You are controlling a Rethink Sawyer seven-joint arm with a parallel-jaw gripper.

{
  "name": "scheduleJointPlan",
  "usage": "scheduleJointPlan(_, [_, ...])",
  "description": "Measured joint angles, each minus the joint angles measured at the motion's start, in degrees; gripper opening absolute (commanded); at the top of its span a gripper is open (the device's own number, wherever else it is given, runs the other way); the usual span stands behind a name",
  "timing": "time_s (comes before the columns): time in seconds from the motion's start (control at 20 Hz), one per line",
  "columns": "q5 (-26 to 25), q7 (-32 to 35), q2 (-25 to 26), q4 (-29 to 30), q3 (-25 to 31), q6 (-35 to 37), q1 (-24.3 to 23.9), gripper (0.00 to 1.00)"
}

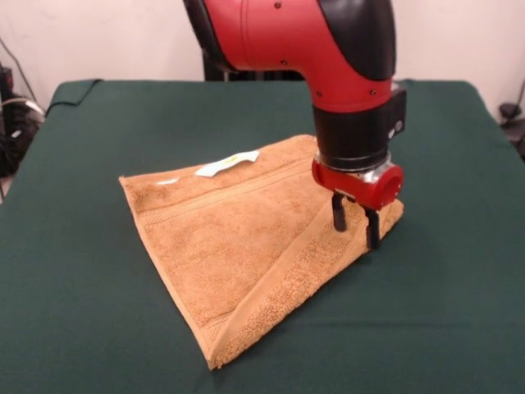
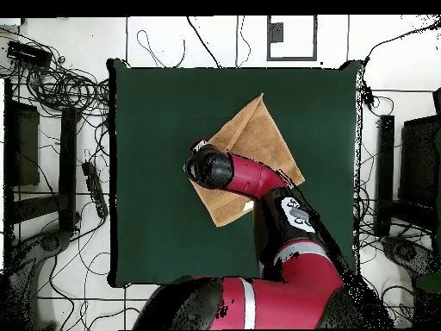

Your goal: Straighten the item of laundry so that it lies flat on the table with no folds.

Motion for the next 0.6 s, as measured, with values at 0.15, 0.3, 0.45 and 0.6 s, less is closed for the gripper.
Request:
scheduleJointPlan(0.15, [0.33, 0.0, 0.32, -1.13, -1.15, 1.3, 1.17, 1.0])
scheduleJointPlan(0.3, [0.67, 0.0, 0.75, -2.61, -2.52, 3.1, 2.48, 1.0])
scheduleJointPlan(0.45, [0.81, 0.0, 1.0, -3.38, -3.19, 4.02, 3.09, 1.0])
scheduleJointPlan(0.6, [0.88, 0.0, 1.39, -4.15, -4.61, 5.21, 3.95, 0.0])
